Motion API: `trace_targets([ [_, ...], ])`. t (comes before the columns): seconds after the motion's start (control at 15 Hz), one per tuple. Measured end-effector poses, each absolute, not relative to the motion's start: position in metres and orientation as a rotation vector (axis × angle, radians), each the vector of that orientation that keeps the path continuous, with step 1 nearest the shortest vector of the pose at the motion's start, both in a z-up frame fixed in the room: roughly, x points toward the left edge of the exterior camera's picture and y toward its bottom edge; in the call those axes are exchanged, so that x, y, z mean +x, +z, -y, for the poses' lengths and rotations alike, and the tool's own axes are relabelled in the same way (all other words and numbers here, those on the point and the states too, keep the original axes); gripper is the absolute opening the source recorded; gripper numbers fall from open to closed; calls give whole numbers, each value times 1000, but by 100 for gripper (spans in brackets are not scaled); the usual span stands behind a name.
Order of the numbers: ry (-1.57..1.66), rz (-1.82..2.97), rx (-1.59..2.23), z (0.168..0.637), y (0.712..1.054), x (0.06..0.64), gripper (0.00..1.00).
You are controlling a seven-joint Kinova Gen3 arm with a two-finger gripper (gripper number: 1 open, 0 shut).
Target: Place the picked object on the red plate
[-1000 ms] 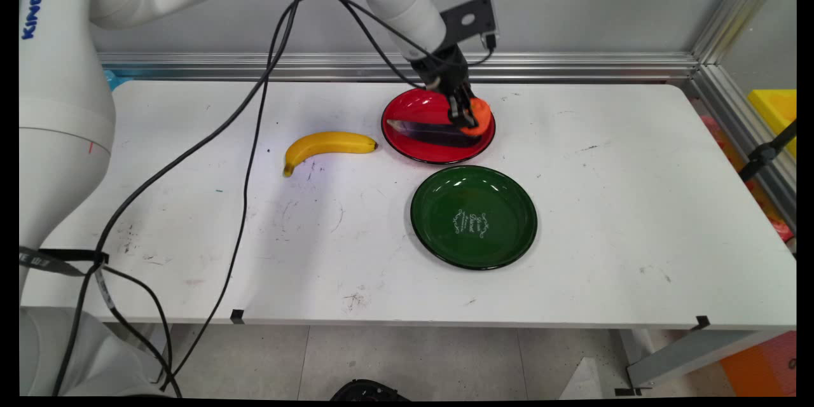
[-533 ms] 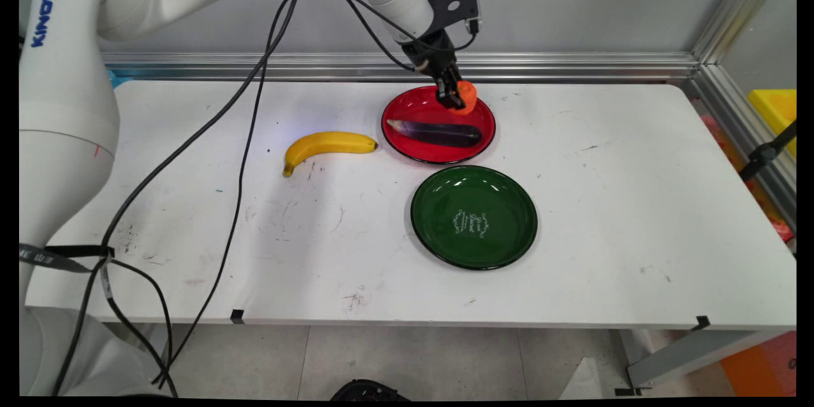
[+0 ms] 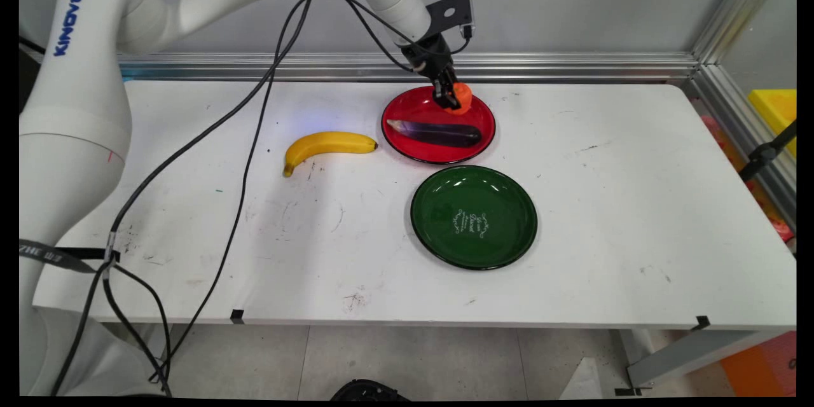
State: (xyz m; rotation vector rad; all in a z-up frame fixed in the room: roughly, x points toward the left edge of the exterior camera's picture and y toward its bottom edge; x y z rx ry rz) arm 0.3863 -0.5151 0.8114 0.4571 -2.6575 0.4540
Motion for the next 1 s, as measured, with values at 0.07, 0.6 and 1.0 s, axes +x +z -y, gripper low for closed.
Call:
trace_targets([
  [0.07, 451, 2658, 458, 518, 808, 387, 0],
  [0.6, 444, 2665, 463, 533, 789, 392, 0],
  [1.0, 451, 2668, 460, 539, 785, 392, 100],
])
